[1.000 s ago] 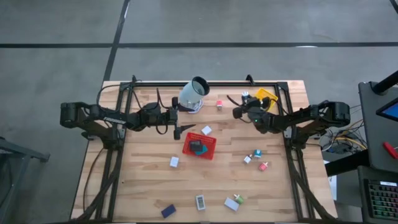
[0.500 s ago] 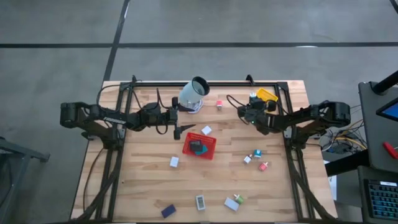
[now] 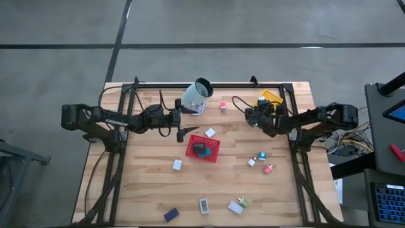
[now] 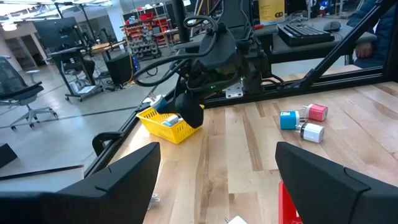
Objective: Pick & Place Office items
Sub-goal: Put the top blue charger adapter into the yellow basket
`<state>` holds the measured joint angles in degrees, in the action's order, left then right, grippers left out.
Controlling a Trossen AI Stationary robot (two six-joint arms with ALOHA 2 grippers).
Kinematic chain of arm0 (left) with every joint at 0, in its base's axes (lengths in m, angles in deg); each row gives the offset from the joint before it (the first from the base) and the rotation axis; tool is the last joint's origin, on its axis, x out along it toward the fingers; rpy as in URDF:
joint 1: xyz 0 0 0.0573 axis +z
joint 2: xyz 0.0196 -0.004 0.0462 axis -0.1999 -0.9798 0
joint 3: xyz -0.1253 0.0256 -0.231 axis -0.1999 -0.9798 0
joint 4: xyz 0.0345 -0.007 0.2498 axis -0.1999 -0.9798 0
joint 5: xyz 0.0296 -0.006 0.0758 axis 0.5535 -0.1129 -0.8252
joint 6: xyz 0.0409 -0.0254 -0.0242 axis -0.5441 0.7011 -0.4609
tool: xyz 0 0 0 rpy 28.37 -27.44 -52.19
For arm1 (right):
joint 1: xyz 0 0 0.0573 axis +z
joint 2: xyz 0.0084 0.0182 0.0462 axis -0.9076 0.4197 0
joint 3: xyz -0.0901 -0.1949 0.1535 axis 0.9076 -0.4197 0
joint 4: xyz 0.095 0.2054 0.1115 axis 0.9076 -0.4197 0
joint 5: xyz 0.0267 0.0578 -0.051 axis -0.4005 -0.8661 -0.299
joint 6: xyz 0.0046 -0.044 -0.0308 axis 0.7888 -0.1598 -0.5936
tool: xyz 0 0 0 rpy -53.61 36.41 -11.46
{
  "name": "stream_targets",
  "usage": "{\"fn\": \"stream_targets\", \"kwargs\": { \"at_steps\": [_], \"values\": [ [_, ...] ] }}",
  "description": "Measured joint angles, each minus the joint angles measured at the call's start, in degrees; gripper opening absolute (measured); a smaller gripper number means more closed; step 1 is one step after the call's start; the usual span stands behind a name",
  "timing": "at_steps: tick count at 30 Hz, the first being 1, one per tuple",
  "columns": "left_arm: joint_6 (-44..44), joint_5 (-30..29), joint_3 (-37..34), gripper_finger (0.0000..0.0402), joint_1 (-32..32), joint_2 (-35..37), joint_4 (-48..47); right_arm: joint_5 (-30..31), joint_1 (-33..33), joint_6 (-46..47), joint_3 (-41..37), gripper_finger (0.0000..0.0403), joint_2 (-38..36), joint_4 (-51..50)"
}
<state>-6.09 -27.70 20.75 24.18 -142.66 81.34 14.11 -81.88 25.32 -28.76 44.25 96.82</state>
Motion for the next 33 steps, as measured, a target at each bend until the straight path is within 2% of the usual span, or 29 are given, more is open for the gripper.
{"fn": "stream_targets", "kwargs": {
  "at_steps": [6,14,17,23,33],
  "values": [
    [0.00,0.00,-0.01,0.0324,0.00,0.00,-0.02,-3.58,-1.40,0.22,0.05,0.0119,-4.29,-3.86],
    [0.00,0.02,-0.01,0.0324,-0.02,0.00,0.01,-14.07,-6.80,-0.75,3.75,0.0119,-12.85,-19.81],
    [0.02,0.02,-0.01,0.0324,-0.02,0.00,0.00,-18.16,-8.65,-2.53,4.52,0.0119,-14.68,-22.14],
    [0.02,0.02,-0.01,0.0324,-0.02,0.00,0.01,-22.68,-10.92,-5.87,5.27,0.0119,-15.73,-22.74],
    [0.01,0.09,-0.01,0.0324,-0.02,0.00,0.01,-25.57,-12.27,-6.91,8.65,0.0119,-14.92,-33.04]
  ]
}}
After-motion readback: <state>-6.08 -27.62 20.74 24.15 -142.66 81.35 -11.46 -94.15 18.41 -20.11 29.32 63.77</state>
